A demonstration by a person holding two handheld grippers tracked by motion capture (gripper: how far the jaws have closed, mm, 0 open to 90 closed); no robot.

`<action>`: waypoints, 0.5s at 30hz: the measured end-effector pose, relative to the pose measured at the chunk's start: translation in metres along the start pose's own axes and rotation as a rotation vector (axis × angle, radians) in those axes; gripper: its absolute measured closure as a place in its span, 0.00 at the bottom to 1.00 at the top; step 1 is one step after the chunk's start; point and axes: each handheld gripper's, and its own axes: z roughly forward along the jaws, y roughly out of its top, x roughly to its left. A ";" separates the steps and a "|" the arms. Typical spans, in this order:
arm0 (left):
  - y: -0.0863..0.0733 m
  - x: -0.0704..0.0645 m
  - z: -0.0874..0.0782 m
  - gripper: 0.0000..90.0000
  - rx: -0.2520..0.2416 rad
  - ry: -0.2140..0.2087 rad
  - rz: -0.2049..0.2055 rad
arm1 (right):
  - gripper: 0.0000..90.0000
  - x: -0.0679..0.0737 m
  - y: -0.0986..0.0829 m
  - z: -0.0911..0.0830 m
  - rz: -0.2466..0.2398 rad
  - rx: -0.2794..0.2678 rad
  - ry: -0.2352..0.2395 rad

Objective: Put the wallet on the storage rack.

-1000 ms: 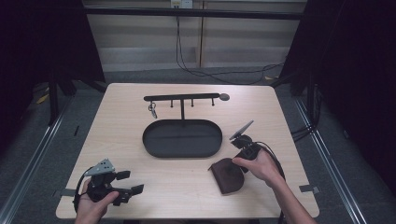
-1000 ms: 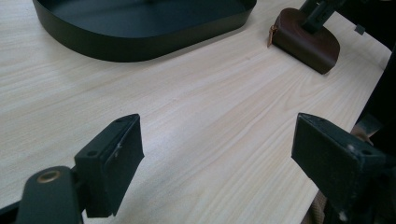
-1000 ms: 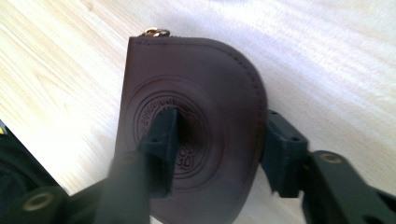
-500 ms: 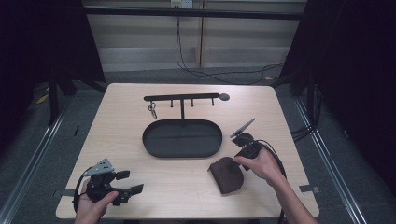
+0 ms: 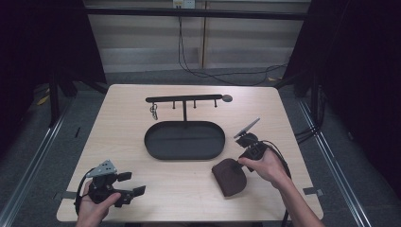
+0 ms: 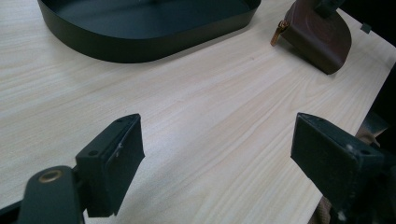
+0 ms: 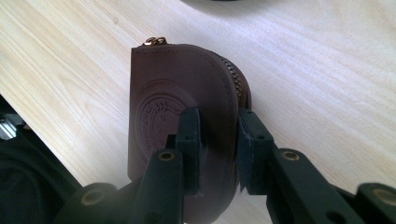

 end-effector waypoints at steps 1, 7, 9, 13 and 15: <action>0.000 0.000 0.000 0.19 0.001 -0.001 0.000 | 0.82 0.001 0.000 -0.001 0.001 0.002 -0.005; -0.001 -0.001 -0.001 0.19 0.000 -0.007 0.002 | 0.84 0.005 0.002 -0.009 -0.020 -0.007 -0.033; -0.001 -0.001 -0.001 0.19 0.001 -0.006 0.000 | 0.85 0.004 0.002 -0.011 -0.024 -0.014 -0.038; 0.000 0.000 -0.002 0.19 0.000 -0.006 0.002 | 0.86 0.005 0.003 -0.014 -0.022 -0.015 -0.044; 0.000 0.000 -0.002 0.19 -0.001 -0.006 0.002 | 0.87 0.006 0.004 -0.016 -0.020 -0.010 -0.043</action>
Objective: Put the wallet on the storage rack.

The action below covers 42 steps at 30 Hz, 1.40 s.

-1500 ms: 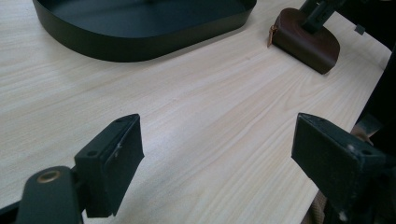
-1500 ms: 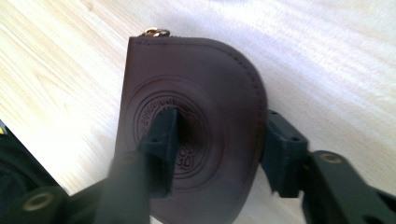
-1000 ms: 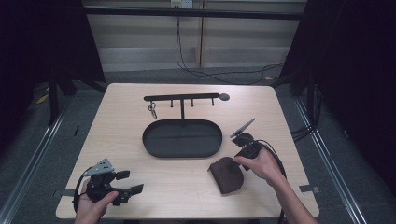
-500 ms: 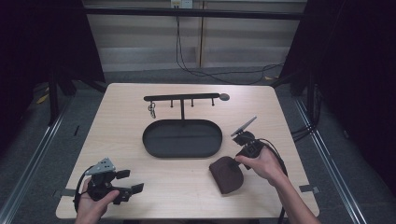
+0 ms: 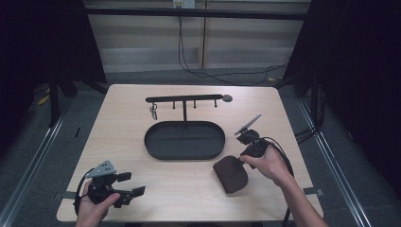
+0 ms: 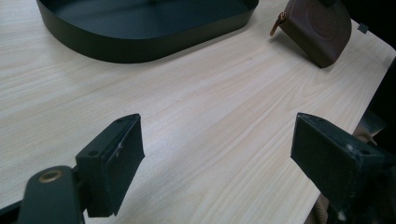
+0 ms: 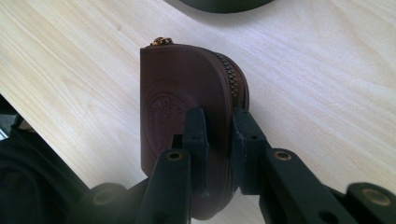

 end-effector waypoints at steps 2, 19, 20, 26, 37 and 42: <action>0.000 0.000 0.000 0.19 0.000 0.001 0.000 | 0.88 0.000 0.001 -0.001 -0.007 -0.006 -0.007; 0.000 0.001 -0.001 0.19 -0.001 -0.001 -0.001 | 0.92 0.004 0.007 -0.017 -0.017 0.004 -0.044; 0.000 0.001 -0.001 0.19 0.002 -0.004 0.004 | 0.92 0.005 0.008 -0.020 -0.015 0.000 -0.048; 0.000 0.000 0.000 0.19 0.003 -0.007 0.008 | 0.92 0.006 0.009 -0.026 -0.018 -0.002 -0.053; 0.001 0.001 0.001 0.19 0.009 -0.008 0.007 | 0.92 0.005 0.016 -0.032 -0.025 0.007 -0.070; 0.000 0.003 0.001 0.19 0.006 -0.007 0.004 | 0.92 0.009 0.023 -0.038 -0.026 0.024 -0.073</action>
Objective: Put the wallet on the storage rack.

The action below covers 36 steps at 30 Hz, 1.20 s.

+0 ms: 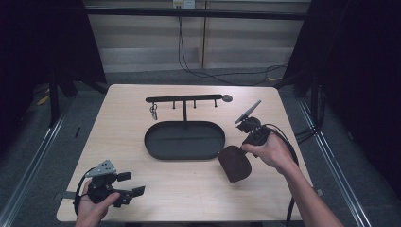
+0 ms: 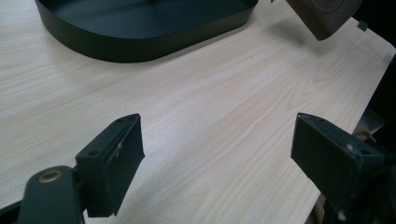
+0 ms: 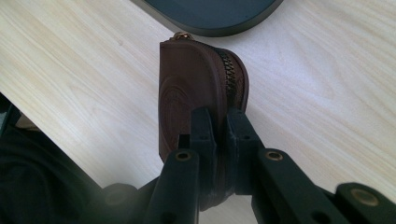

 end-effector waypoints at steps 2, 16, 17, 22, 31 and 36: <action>0.000 0.000 0.000 0.19 0.004 0.000 -0.001 | 0.92 0.000 0.003 -0.002 0.000 0.004 -0.001; 0.001 -0.002 -0.001 0.19 -0.003 0.001 0.006 | 0.92 0.003 0.018 -0.013 -0.004 0.012 -0.031; 0.001 -0.002 -0.001 0.19 -0.003 0.001 0.006 | 0.92 0.003 0.018 -0.013 -0.004 0.012 -0.031; 0.000 0.001 0.000 0.19 0.002 0.002 -0.007 | 0.92 0.003 0.024 -0.017 -0.005 0.013 -0.030; 0.000 -0.001 -0.001 0.19 0.004 0.002 0.002 | 0.92 0.002 0.033 -0.017 -0.005 0.036 -0.052; 0.001 -0.002 -0.001 0.19 0.000 0.001 0.011 | 0.92 0.002 0.036 -0.021 0.001 0.030 -0.064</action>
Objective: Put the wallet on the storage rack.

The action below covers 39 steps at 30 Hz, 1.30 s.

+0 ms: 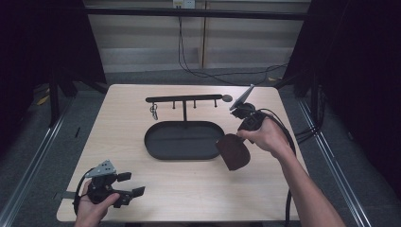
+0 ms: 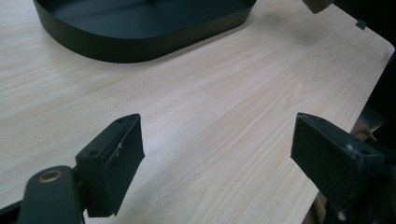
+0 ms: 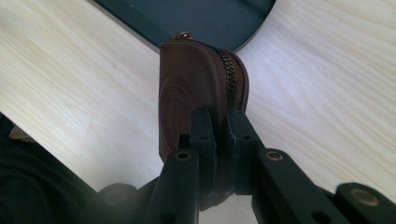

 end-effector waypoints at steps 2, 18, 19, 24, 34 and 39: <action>0.000 0.000 0.001 0.19 0.004 0.000 -0.004 | 0.92 0.000 0.003 -0.001 0.002 0.008 0.001; 0.000 0.000 0.000 0.19 0.003 -0.003 -0.002 | 0.92 0.002 0.028 0.001 -0.002 0.028 -0.016; 0.000 0.000 0.000 0.19 0.003 -0.003 -0.004 | 0.92 0.002 0.029 0.001 0.003 0.028 -0.019; 0.000 0.000 0.000 0.19 -0.001 -0.004 -0.004 | 0.92 -0.002 0.036 0.003 0.022 0.008 -0.006; 0.000 0.000 -0.001 0.19 0.000 -0.007 -0.005 | 0.93 -0.015 0.044 0.007 0.087 -0.050 0.023; 0.000 0.000 0.000 0.19 0.002 -0.008 -0.003 | 0.93 -0.022 0.046 0.011 0.115 -0.088 0.044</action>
